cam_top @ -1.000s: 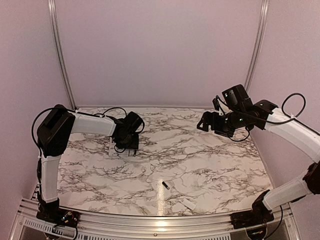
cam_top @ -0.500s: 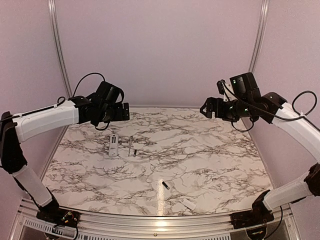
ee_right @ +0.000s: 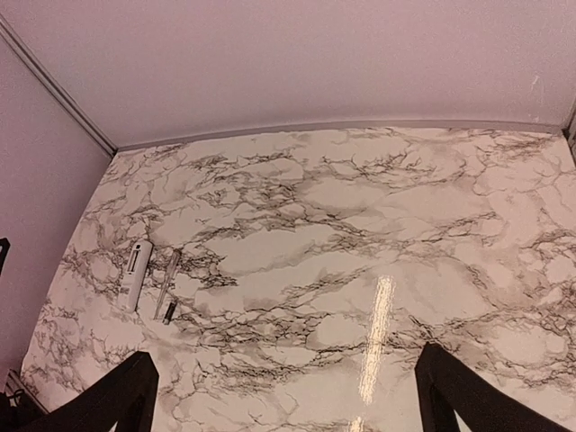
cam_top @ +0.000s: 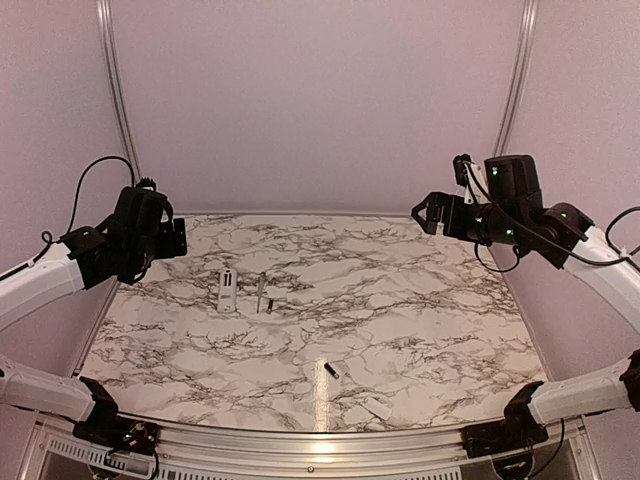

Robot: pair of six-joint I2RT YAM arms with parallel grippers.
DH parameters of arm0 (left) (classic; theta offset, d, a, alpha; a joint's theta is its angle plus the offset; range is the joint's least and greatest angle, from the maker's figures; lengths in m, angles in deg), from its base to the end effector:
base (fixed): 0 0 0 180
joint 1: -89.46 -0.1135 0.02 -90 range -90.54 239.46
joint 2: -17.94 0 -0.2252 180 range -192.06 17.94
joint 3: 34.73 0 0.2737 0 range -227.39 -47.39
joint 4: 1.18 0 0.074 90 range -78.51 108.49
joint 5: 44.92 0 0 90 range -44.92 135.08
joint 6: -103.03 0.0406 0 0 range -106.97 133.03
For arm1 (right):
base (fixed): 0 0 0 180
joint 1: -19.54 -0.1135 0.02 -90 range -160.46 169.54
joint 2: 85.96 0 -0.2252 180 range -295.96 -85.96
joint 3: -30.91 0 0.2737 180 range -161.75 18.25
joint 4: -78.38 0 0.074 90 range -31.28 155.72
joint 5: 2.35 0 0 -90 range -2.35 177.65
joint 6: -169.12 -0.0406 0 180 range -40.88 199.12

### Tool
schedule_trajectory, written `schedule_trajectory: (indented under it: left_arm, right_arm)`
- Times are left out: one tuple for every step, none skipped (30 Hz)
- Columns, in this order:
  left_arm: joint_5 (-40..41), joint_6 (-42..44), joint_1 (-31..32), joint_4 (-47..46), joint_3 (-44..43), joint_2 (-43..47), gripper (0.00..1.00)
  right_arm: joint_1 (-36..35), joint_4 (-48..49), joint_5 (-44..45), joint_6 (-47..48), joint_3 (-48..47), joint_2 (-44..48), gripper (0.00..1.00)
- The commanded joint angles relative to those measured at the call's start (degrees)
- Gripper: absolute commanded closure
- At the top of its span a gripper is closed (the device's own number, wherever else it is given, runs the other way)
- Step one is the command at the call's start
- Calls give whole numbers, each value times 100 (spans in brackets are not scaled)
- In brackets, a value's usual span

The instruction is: Unload the batteries from the remote control

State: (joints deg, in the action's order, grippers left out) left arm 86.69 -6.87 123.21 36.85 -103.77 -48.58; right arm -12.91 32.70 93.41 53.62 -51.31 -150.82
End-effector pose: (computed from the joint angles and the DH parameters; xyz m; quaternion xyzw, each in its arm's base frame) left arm 0.2550 -0.1380 0.2715 -0.0612 0.8446 0.0887 0.5244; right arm 0.2438 0.1502 0.3448 -0.0263 0.8575 0.2103 0.4688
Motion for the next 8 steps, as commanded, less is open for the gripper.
schedule_trajectory:
  left_arm:
    - [235,116,-68,-320,391,427,1]
    - [234,117,-71,-356,450,494,1]
    - [234,114,-79,-387,494,545,1]
    - [238,110,-80,-396,525,577,1]
    - [242,106,-80,-405,549,598,1]
    - [254,117,-80,-409,563,604,1]
    - [278,126,-80,-397,566,604,1]
    - [311,127,-80,-379,567,601,1]
  right_arm:
    - [36,293,92,-75,75,167,2]
    - [37,314,92,-78,89,192,2]
    - [39,347,92,-84,110,217,2]
    - [37,376,84,-93,136,231,2]
    - [37,397,77,-97,155,251,2]
    - [37,417,63,-114,172,267,2]
    - [32,445,39,-124,197,280,1]
    - [36,471,17,-134,216,297,2]
